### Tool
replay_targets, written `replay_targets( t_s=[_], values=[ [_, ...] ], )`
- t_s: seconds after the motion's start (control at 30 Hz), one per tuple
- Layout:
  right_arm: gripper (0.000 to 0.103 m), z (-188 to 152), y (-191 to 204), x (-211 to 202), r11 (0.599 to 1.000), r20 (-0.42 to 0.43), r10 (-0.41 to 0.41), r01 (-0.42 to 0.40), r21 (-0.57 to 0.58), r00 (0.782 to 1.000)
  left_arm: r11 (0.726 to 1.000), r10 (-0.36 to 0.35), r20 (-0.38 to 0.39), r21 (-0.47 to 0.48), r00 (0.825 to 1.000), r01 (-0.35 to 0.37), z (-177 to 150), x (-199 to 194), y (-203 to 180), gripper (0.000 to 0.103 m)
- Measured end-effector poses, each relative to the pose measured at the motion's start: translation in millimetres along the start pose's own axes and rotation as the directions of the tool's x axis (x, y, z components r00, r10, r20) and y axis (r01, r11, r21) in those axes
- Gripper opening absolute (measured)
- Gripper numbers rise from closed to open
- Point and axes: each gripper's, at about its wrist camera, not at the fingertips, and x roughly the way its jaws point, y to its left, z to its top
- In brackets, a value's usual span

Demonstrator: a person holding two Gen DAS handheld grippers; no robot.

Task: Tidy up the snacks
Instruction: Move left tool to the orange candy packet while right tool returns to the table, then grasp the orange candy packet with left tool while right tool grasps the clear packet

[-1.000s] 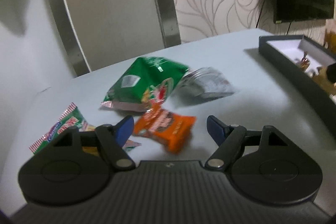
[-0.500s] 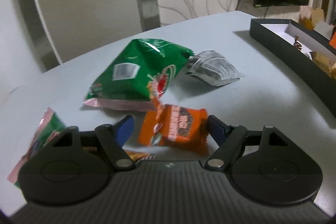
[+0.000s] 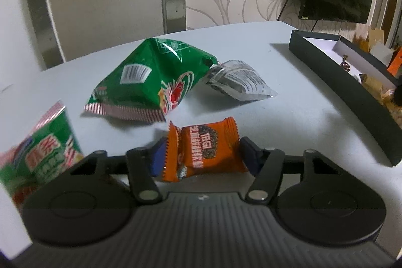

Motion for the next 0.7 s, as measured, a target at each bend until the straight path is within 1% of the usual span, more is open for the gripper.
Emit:
replay_targets(
  t_s=[0.17, 0.27, 0.4, 0.5, 0.6, 0.7],
  values=[
    [0.079, 15, 26, 23, 0.996, -0.021, 0.052, -0.053, -0.071, 0.998, 1.000, 0.013, 0.001, -0.014, 1.000, -0.013, -10, -13, -3, 0.064],
    [0.079, 27, 43, 44, 0.990, -0.040, 0.081, -0.085, -0.114, 0.996, 0.999, 0.025, -0.002, -0.032, 1.000, -0.026, -14, -19, -1, 0.064],
    [0.081, 44, 55, 77, 0.986, -0.078, 0.119, -0.127, -0.105, 0.990, 0.998, 0.052, -0.004, -0.037, 0.999, -0.052, -19, -25, -1, 0.065],
    [0.086, 55, 63, 100, 0.985, -0.101, 0.145, -0.154, -0.082, 0.984, 0.997, 0.063, -0.011, -0.039, 0.998, -0.064, -19, -27, -1, 0.065],
    [0.089, 64, 75, 119, 0.982, -0.106, 0.152, -0.162, -0.093, 0.983, 0.996, 0.082, -0.019, -0.037, 0.996, -0.083, -18, -27, -4, 0.065],
    [0.091, 72, 83, 139, 0.984, -0.112, 0.126, -0.139, -0.113, 0.986, 0.995, 0.091, -0.024, -0.034, 0.996, -0.092, -18, -26, -5, 0.065]
  ],
)
